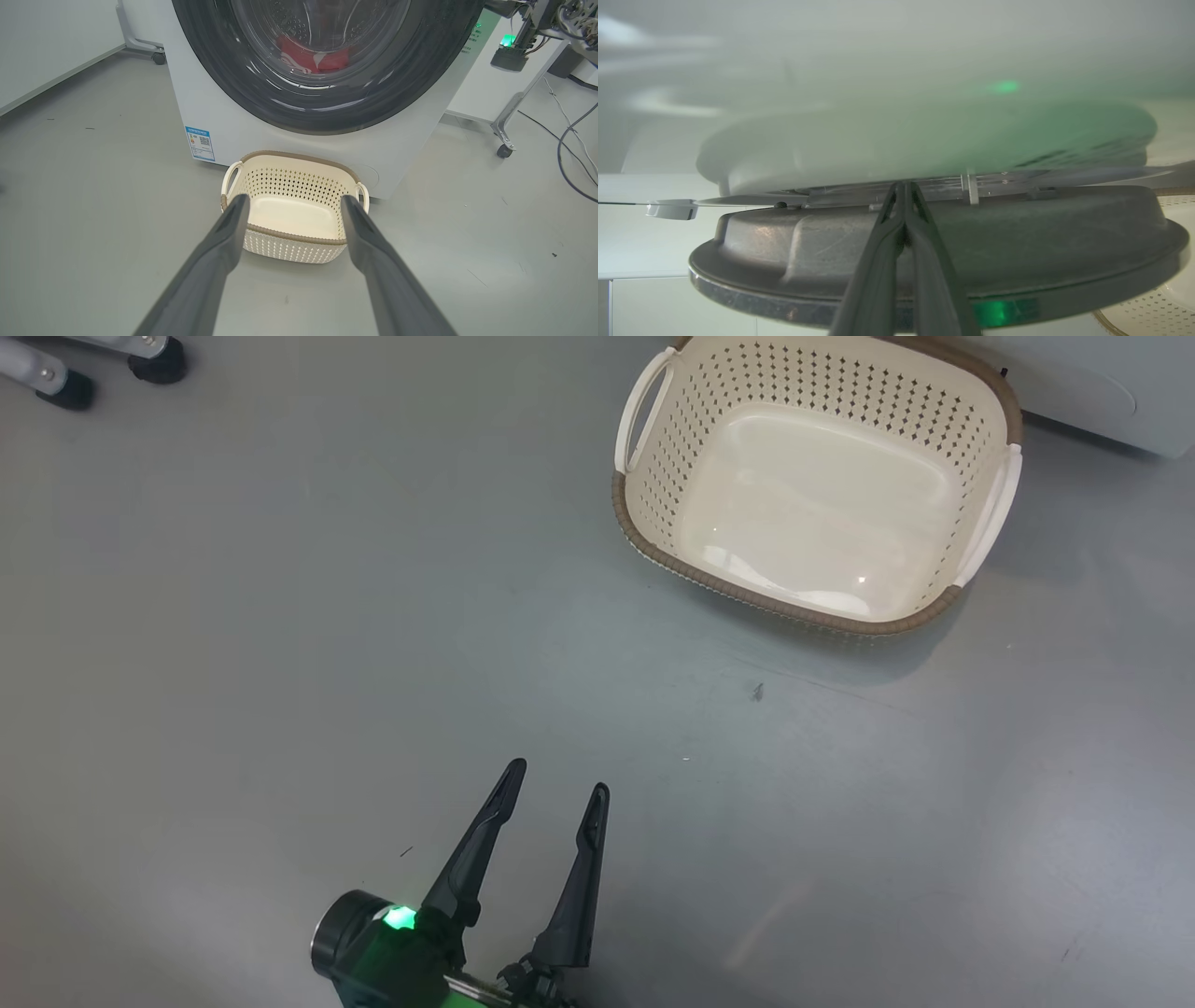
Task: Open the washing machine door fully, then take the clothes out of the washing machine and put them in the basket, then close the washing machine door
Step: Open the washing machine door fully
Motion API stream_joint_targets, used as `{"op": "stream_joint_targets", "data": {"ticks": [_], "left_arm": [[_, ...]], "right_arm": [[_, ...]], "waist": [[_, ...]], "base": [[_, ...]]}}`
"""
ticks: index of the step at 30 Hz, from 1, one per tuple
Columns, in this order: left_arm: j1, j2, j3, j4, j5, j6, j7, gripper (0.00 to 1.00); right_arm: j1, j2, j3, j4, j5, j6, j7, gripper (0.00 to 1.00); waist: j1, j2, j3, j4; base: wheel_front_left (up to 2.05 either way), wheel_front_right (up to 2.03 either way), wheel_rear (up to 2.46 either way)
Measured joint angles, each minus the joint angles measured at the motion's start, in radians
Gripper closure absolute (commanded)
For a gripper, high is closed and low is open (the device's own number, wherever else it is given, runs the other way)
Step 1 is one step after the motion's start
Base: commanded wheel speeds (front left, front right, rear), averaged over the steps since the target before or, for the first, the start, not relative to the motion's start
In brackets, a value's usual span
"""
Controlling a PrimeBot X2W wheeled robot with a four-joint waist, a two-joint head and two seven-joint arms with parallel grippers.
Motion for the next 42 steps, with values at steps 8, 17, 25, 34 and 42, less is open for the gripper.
{"op": "stream_joint_targets", "data": {"ticks": [8,17,25,34,42], "left_arm": [[-0.001,0.000,-0.005,0.007,0.000,0.000,0.000,0.00],[-0.002,0.000,0.004,0.021,0.000,0.000,0.000,0.00],[-0.002,0.000,0.015,0.027,0.000,0.000,0.000,0.00],[-0.004,0.000,0.015,0.050,0.007,0.000,0.000,0.00],[-0.005,0.000,0.019,0.060,0.011,0.000,0.000,0.00]], "right_arm": [[0.001,-0.010,0.001,0.034,0.000,0.000,0.016,1.00],[0.018,-0.013,0.012,0.072,0.002,-0.001,0.045,1.00],[0.038,-0.007,0.022,0.093,0.002,-0.001,0.063,1.00],[0.080,-0.005,0.033,0.111,0.005,-0.001,0.088,1.00],[0.110,0.003,0.039,0.123,0.012,-0.001,0.109,1.00]], "waist": [[0.0000,0.0000,-0.016,0.001],[0.0000,0.0000,-0.044,0.003],[0.0000,0.0000,-0.066,0.004],[0.0000,0.0000,-0.098,0.005],[0.0000,0.0000,-0.130,0.004]], "base": [[0.00,0.00,0.00],[0.00,0.00,0.00],[0.00,0.00,0.00],[0.00,0.00,0.00],[0.00,0.00,0.00]]}}
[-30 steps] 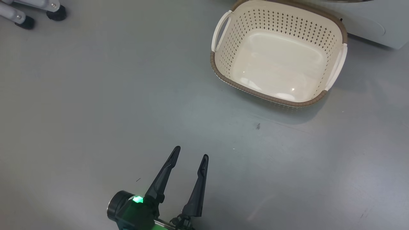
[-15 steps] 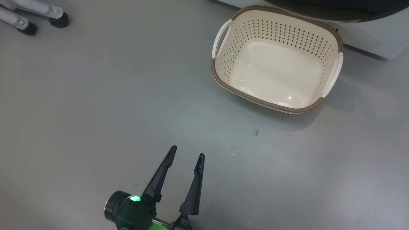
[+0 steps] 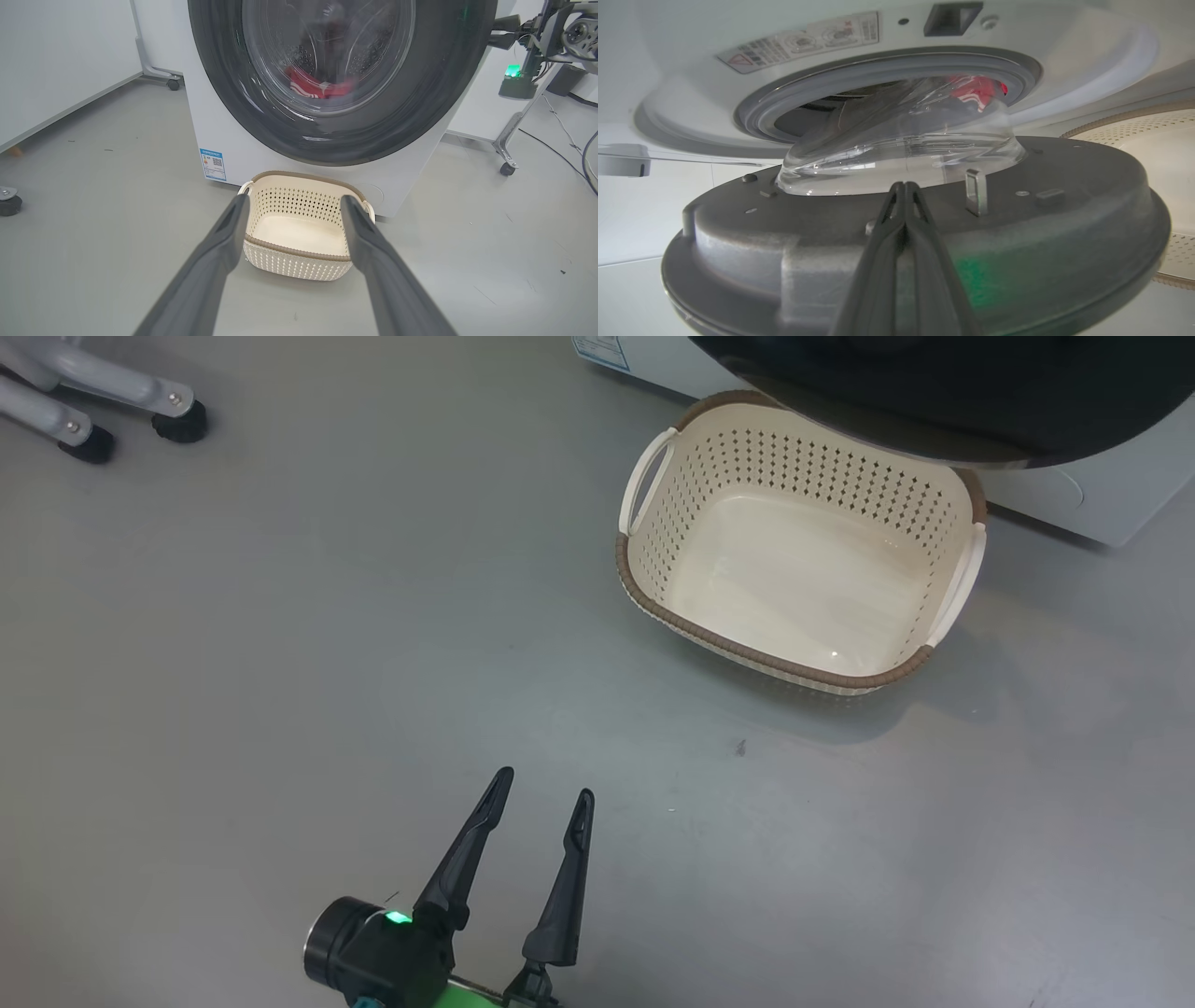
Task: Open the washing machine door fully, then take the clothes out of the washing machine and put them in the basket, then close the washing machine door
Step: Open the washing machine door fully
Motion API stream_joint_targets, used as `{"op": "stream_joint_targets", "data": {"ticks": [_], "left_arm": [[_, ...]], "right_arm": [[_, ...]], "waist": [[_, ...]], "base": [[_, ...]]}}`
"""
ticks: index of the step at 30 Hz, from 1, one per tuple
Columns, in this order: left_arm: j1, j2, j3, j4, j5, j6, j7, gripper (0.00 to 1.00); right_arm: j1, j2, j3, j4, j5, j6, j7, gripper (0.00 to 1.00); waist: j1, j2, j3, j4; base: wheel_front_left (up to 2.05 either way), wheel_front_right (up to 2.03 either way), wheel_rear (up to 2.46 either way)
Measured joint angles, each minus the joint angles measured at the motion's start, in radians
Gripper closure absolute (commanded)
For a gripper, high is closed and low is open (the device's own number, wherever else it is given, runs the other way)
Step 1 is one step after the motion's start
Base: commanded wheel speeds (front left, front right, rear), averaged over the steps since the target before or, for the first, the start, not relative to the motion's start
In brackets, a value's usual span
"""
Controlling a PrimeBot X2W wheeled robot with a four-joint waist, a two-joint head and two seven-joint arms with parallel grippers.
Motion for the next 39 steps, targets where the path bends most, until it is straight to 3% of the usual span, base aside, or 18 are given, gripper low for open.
{"op": "stream_joint_targets", "data": {"ticks": [39], "left_arm": [[-0.002,0.001,0.042,0.051,0.026,0.000,0.000,0.00]], "right_arm": [[0.179,0.090,0.062,-0.027,0.025,0.000,0.069,1.00]], "waist": [[0.0000,0.0000,-0.107,-0.059]], "base": [[0.00,0.00,0.00]]}}
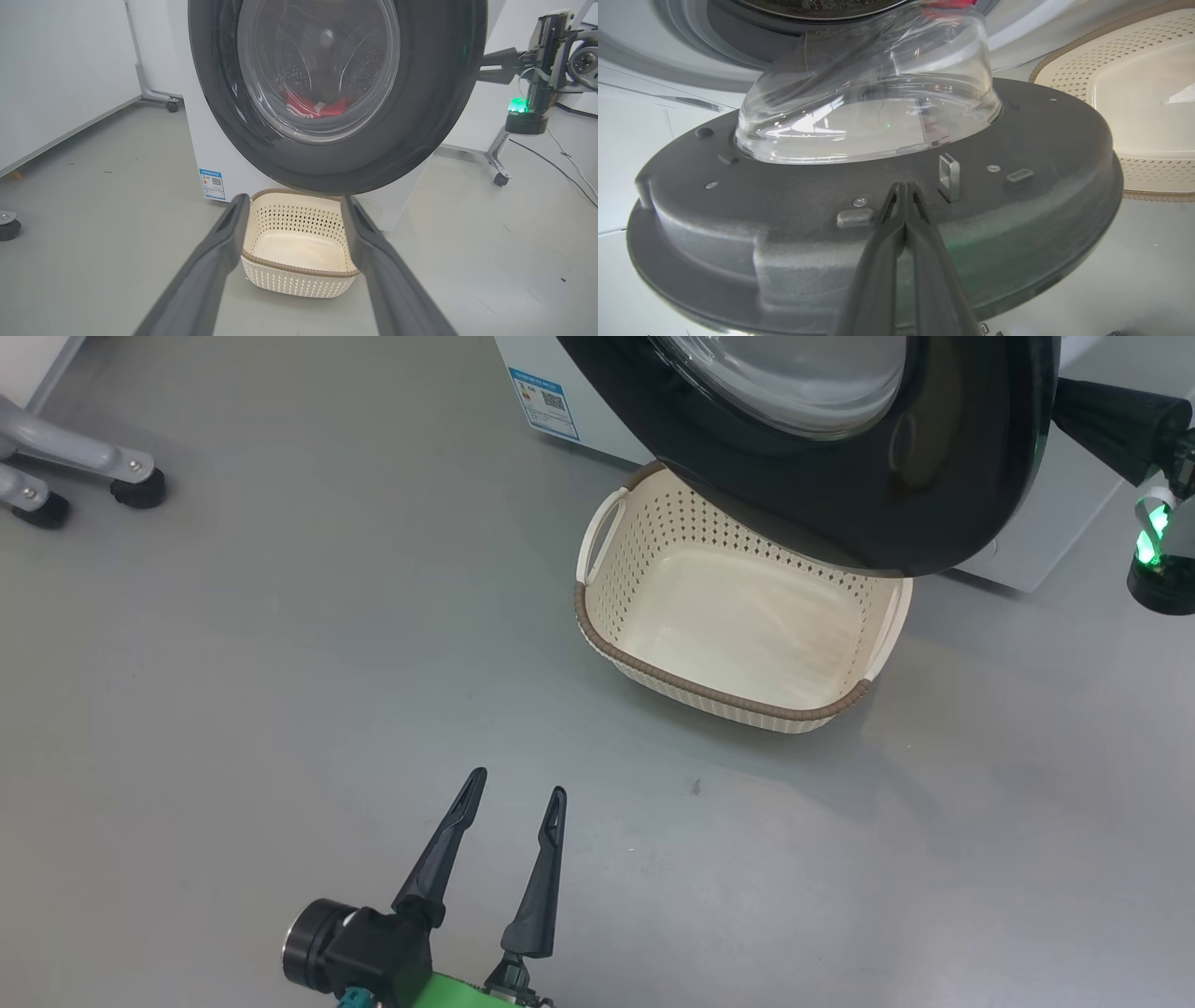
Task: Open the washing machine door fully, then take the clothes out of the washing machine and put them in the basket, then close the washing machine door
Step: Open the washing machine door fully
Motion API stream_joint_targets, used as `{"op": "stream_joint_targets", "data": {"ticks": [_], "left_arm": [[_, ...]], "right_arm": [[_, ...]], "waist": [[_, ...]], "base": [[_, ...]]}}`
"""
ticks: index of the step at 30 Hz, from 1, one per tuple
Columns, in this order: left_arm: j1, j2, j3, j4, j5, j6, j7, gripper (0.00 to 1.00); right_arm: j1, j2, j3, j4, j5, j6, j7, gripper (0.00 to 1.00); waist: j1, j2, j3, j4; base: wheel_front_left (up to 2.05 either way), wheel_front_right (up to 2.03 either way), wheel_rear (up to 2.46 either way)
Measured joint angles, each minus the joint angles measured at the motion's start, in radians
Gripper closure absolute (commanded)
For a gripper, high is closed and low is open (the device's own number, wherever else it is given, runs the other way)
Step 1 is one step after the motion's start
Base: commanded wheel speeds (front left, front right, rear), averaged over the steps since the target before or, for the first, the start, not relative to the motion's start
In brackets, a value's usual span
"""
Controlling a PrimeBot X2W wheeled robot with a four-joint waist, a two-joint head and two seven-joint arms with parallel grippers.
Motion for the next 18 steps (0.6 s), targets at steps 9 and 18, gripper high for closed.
{"op": "stream_joint_targets", "data": {"ticks": [9,18], "left_arm": [[-0.001,0.000,0.000,0.003,0.000,0.000,0.000,0.00],[-0.014,0.000,0.000,0.012,0.000,0.000,0.000,0.00]], "right_arm": [[0.019,0.005,0.004,-0.019,0.001,0.000,0.007,1.00],[0.036,0.009,-0.009,-0.043,0.000,0.003,-0.016,1.00]], "waist": [[0.0000,0.0000,-0.004,-0.005],[0.0000,0.0000,-0.013,-0.005]], "base": [[0.00,0.00,0.00],[0.00,0.00,0.00]]}}
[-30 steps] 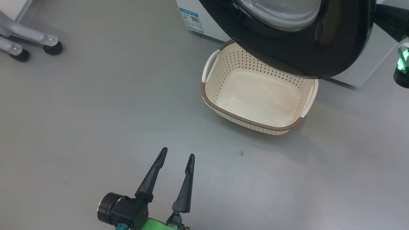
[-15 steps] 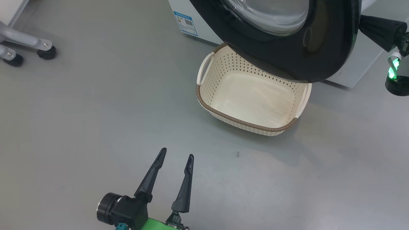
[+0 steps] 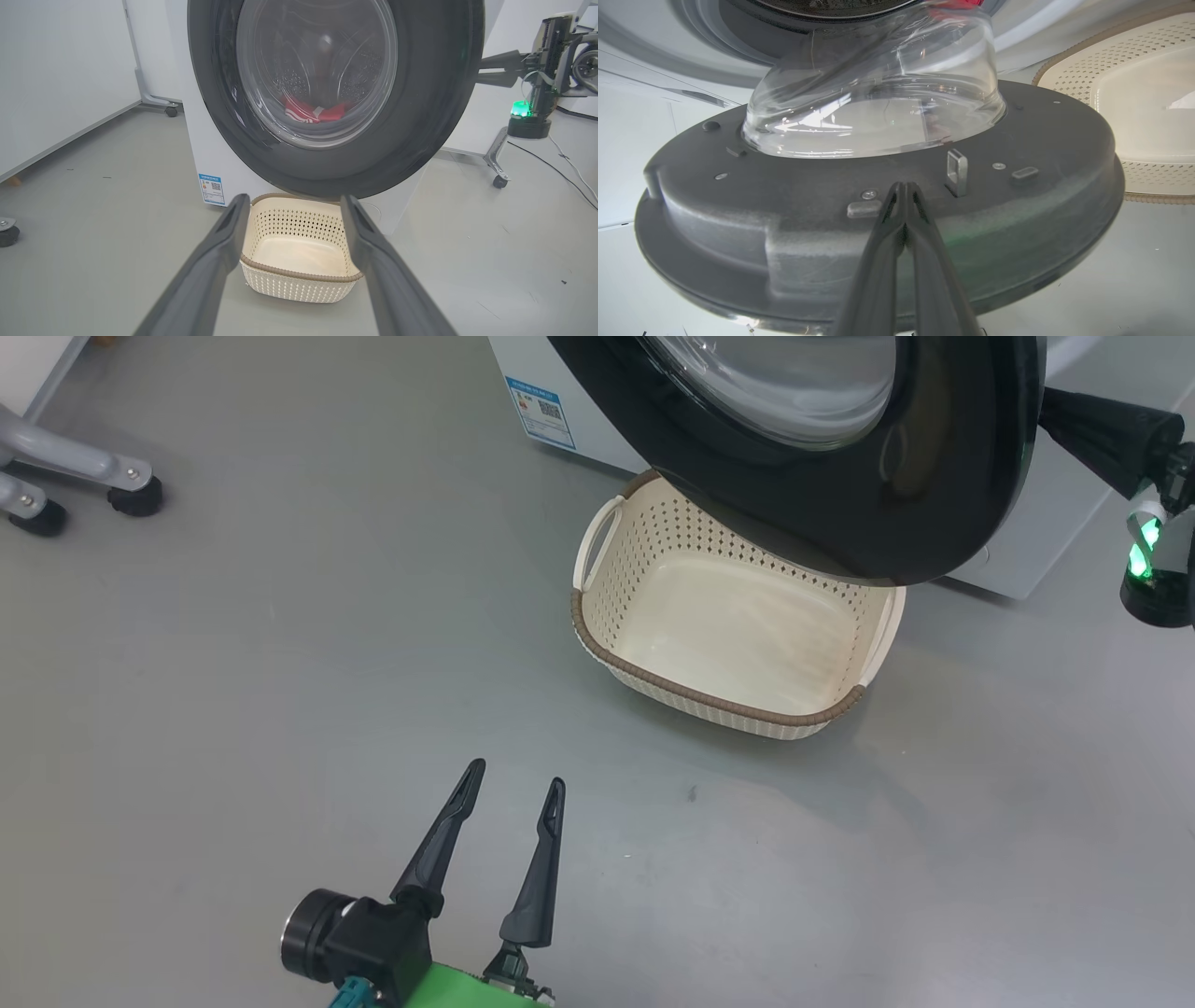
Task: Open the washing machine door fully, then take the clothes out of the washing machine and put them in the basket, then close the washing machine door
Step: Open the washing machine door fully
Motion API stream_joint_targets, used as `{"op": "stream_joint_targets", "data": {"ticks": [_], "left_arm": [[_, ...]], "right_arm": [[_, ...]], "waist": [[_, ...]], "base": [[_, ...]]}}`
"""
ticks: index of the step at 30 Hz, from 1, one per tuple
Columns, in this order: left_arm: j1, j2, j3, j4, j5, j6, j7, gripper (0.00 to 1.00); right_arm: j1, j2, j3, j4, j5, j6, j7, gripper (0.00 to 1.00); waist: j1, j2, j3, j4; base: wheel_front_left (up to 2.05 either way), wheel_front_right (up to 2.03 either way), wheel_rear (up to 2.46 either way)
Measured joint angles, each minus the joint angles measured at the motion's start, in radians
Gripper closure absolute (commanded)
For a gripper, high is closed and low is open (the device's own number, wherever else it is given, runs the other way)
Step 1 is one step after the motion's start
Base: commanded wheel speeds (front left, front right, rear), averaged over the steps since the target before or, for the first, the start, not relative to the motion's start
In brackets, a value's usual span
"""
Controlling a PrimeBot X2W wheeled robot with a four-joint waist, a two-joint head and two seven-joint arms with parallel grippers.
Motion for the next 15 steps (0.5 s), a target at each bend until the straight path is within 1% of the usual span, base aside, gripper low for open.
{"op": "stream_joint_targets", "data": {"ticks": [1,4,8,10,15], "left_arm": [[-0.005,0.000,0.002,0.000,0.000,0.000,0.000,0.00],[-0.007,0.000,0.010,0.005,0.000,0.000,0.000,0.00],[-0.007,0.000,0.031,0.023,0.002,0.000,0.000,0.00],[-0.007,0.000,0.042,0.030,0.011,0.000,0.000,0.00],[-0.014,0.000,0.074,0.046,0.018,0.000,0.000,0.00]], "right_arm": [[0.009,-0.002,-0.006,0.000,-0.003,0.004,-0.010,1.00],[0.027,-0.012,-0.016,-0.002,-0.018,0.038,-0.043,1.00],[0.034,-0.029,-0.007,-0.020,-0.077,0.103,-0.091,1.00],[0.048,-0.034,0.005,-0.030,-0.112,0.144,-0.121,1.00],[0.081,-0.075,0.062,-0.073,-0.257,0.267,-0.216,1.00]], "waist": [[0.0000,0.0000,-0.004,0.000],[0.0000,0.0000,-0.017,-0.001],[0.0000,0.0000,-0.039,-0.006],[0.0000,0.0000,-0.052,-0.011],[0.0000,-0.0001,-0.086,-0.028]], "base": [[0.00,0.00,0.00],[0.00,0.00,0.00],[0.00,0.00,0.00],[0.00,0.00,0.00],[0.00,0.00,0.00]]}}
